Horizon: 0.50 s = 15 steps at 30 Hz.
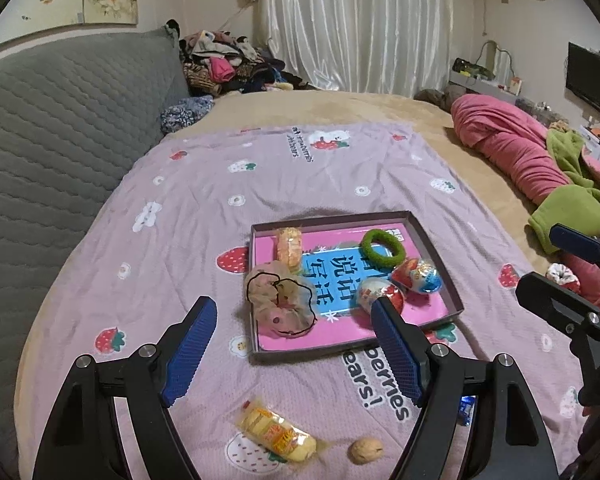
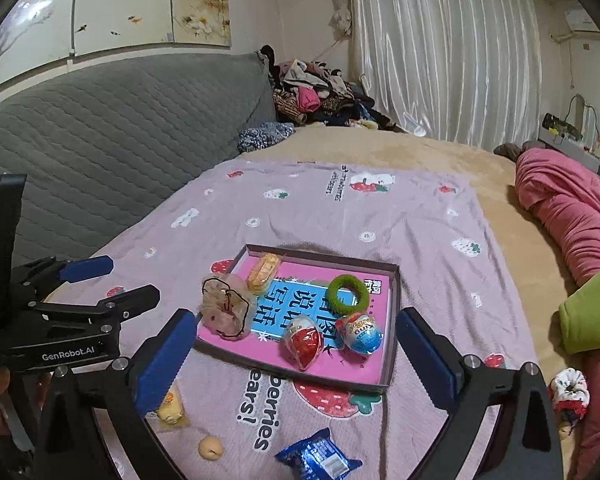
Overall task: Organize objects
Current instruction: 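Withdraw both tools from the tray toward the walnut and blue snack bag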
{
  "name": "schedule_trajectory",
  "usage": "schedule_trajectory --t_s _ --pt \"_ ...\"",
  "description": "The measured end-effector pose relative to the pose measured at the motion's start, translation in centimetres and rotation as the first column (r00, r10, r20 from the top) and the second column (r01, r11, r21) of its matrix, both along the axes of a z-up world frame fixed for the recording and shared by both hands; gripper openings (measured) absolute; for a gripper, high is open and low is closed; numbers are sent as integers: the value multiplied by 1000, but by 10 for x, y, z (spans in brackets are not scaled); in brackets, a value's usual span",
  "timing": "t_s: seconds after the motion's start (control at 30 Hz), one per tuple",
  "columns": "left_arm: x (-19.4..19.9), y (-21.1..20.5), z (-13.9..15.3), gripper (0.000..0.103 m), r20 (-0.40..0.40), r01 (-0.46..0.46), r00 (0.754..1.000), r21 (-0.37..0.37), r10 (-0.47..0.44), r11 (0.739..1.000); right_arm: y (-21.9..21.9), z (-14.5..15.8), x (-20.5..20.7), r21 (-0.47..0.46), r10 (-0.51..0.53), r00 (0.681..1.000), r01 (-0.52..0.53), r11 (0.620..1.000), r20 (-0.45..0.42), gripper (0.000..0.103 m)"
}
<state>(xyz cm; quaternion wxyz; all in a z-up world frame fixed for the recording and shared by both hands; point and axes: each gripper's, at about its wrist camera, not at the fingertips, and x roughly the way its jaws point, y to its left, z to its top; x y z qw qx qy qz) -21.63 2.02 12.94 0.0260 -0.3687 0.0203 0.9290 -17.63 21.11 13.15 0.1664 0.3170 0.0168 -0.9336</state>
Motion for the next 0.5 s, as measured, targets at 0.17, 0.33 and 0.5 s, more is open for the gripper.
schedule_trajectory --t_s 0.17,0.33,0.5 --pt "16 4 11 81 -14 10 1000 1 -10 1000 3 11 18 -11 -7 1000 7 1000 -8 101" --pt "32 8 17 81 -24 23 999 6 -23 1000 10 20 37 -20 -16 1000 16 1000 -21 102" --pt "48 16 19 81 -31 45 999 9 -45 999 19 31 59 -13 -35 998 34 999 -51 102"
